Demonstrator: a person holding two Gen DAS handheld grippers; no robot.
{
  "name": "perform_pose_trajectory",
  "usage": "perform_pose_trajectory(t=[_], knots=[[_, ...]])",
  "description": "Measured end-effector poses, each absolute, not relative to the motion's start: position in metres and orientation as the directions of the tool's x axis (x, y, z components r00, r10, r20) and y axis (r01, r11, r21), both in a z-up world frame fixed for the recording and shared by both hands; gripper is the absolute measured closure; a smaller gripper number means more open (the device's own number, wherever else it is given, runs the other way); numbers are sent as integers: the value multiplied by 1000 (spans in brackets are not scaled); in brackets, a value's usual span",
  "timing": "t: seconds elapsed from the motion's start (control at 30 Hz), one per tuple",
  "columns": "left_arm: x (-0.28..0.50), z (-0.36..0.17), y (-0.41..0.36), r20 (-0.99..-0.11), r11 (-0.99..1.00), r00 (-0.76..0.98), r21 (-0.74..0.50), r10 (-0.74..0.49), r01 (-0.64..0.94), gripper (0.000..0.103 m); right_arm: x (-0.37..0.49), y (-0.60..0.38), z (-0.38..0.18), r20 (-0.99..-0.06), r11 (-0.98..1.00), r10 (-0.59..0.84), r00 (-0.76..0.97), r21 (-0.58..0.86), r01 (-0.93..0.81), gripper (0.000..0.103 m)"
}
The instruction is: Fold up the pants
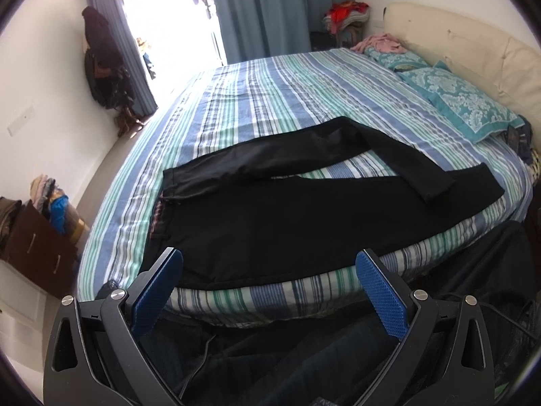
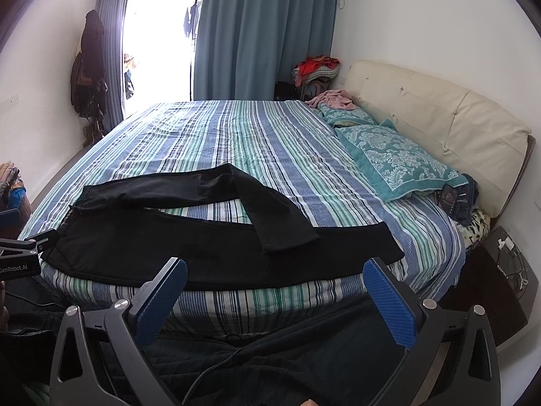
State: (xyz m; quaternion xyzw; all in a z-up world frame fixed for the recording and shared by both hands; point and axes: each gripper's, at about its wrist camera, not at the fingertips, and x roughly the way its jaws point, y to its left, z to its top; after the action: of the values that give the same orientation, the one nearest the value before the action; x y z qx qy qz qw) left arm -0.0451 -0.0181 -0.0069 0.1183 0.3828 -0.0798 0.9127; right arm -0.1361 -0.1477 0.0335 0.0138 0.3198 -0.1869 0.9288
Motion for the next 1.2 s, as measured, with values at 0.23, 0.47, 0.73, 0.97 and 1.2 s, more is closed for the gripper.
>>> perform_pose_trajectory(t=[0.23, 0.47, 0.73, 0.97, 1.2], knots=[[-57, -2, -16, -702, 957, 710, 168, -52, 236, 1, -148, -141, 38, -584, 934, -330, 742, -87, 347, 0], [-63, 1, -15, -698, 952, 714, 176, -59, 250, 1, -153, -137, 44, -569, 936, -325, 756, -77, 344, 0], [-65, 2, -15, -697, 953, 715, 176, -56, 247, 1, -157, -138, 44, -566, 940, -312, 763, -67, 335, 0], [-66, 1, -15, -696, 952, 716, 183, -52, 247, 1, -154, -137, 41, -571, 943, -301, 763, -63, 325, 0], [-64, -1, -17, -703, 947, 710, 196, -45, 255, 1, -154, -140, 37, -577, 942, -299, 760, -51, 331, 0]])
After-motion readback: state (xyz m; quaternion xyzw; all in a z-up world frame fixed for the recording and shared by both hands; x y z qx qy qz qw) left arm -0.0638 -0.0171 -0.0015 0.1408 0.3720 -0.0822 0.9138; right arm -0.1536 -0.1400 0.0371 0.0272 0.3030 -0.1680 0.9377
